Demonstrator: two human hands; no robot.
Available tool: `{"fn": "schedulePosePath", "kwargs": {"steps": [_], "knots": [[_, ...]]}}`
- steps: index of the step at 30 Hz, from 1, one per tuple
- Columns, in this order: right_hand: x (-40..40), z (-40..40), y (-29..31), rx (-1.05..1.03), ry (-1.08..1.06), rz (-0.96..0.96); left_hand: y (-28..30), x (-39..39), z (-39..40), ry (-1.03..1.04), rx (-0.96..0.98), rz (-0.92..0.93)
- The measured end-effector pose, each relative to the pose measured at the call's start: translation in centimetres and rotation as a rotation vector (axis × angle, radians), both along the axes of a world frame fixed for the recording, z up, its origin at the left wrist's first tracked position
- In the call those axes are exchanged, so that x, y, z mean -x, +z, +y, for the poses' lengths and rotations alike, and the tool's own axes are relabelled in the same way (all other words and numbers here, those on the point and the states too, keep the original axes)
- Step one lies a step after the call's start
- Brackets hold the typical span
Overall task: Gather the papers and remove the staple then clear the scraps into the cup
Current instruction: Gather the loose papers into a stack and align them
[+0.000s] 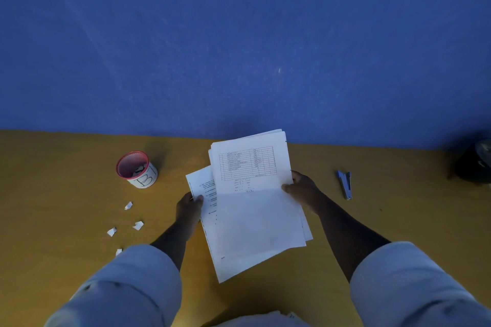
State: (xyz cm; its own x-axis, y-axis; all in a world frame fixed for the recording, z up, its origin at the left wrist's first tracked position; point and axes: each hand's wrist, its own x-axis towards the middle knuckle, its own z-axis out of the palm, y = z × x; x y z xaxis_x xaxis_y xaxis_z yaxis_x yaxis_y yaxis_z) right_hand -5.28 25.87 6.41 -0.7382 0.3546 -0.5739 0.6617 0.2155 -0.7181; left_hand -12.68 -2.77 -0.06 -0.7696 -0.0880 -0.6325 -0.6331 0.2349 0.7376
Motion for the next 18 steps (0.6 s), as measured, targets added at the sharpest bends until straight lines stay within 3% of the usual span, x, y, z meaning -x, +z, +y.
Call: {"fn": "schedulePosePath", "kwargs": {"steps": [10, 18], "knots": [[-0.6, -0.3, 0.9, -0.005, -0.009, 0.047, 1.9, 1.4, 1.2, -0.095, -0.367, -0.053], [-0.4, -0.6, 1.8, 0.027, -0.126, 0.099, 4.7, 1.9, 3.4, -0.193, -0.467, -0.023]]}}
